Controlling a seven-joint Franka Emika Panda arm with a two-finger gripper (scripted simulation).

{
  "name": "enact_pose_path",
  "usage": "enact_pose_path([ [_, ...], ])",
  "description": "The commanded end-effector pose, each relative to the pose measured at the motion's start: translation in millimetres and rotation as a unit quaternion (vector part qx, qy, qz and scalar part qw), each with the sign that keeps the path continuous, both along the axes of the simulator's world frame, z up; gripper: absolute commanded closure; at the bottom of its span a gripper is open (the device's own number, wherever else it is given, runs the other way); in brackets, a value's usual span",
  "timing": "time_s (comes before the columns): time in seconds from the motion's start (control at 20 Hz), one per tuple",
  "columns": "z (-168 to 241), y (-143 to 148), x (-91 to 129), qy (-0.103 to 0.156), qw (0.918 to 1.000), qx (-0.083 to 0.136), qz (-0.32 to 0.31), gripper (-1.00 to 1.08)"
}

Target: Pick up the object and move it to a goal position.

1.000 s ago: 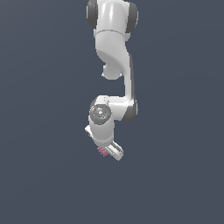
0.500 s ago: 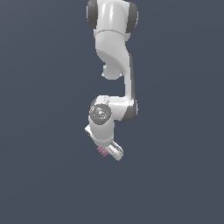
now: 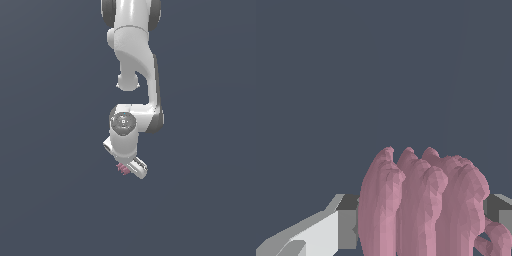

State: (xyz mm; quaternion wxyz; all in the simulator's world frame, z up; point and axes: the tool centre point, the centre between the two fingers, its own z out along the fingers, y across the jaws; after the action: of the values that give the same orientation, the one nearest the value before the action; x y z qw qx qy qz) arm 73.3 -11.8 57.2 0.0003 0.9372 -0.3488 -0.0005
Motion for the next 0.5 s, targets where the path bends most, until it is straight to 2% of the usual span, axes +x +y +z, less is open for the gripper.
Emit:
enact_pose_path([
  [0.0, 9, 14, -6, -0.001, 1.0, 0.0, 0.001, 1.08],
  [0.45, 62, 93, -40, -0.001, 1.0, 0.0, 0.001, 1.08],
])
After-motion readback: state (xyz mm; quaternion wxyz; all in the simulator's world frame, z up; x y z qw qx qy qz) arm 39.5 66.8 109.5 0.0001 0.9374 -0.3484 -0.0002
